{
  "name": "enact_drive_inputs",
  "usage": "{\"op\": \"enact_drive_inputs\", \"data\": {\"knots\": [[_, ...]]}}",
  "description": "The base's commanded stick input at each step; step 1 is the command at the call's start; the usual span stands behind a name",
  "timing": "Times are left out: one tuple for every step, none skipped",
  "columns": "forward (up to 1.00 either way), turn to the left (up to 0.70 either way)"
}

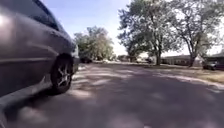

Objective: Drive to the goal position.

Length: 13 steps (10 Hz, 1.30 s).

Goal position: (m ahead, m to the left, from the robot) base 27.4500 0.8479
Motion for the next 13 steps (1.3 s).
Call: {"op": "enact_drive_inputs", "data": {"knots": [[1.00, 0.00], [1.00, 0.00], [1.00, 0.00], [1.00, 0.00], [1.00, 0.03], [1.00, 0.17], [1.00, 0.24], [1.00, 0.22], [1.00, 0.21], [1.00, 0.12], [1.00, 0.02], [1.00, 0.00], [1.00, 0.00]]}}
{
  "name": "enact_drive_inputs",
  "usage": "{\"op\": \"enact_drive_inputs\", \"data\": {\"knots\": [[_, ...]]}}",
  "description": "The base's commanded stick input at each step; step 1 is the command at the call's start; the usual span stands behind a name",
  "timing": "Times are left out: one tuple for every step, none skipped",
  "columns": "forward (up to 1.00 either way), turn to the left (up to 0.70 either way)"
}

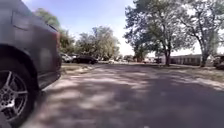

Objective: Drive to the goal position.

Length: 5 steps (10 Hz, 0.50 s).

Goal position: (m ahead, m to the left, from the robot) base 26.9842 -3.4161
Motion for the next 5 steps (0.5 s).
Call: {"op": "enact_drive_inputs", "data": {"knots": [[1.00, 0.00], [1.00, 0.00], [1.00, 0.00], [1.00, 0.01], [1.00, 0.02]]}}
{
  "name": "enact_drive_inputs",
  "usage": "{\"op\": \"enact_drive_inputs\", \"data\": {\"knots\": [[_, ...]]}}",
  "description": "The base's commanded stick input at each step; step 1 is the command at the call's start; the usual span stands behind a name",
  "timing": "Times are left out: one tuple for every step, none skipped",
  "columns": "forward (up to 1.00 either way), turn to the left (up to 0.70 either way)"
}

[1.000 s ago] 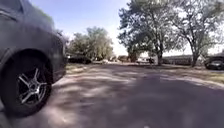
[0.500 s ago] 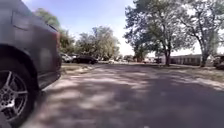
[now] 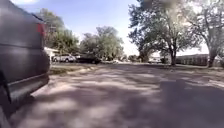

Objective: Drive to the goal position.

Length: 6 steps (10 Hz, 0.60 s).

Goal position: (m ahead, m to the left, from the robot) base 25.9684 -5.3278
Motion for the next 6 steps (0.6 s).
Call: {"op": "enact_drive_inputs", "data": {"knots": [[1.00, 0.11], [1.00, 0.39], [1.00, 0.14], [1.00, 0.02], [1.00, 0.01], [1.00, 0.00]]}}
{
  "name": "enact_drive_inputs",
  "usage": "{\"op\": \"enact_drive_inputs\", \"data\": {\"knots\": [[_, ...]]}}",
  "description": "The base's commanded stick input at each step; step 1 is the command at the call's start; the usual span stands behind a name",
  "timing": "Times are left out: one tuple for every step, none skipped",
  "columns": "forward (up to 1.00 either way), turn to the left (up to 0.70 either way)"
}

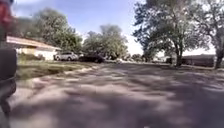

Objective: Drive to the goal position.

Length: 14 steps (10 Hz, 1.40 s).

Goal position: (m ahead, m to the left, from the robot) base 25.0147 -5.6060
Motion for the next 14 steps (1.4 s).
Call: {"op": "enact_drive_inputs", "data": {"knots": [[1.00, 0.00], [1.00, 0.00], [1.00, 0.00], [1.00, 0.00], [1.00, 0.00], [1.00, 0.00], [1.00, 0.00], [1.00, 0.00], [1.00, 0.00], [1.00, 0.00], [1.00, 0.00], [1.00, 0.00], [1.00, 0.00], [1.00, 0.00]]}}
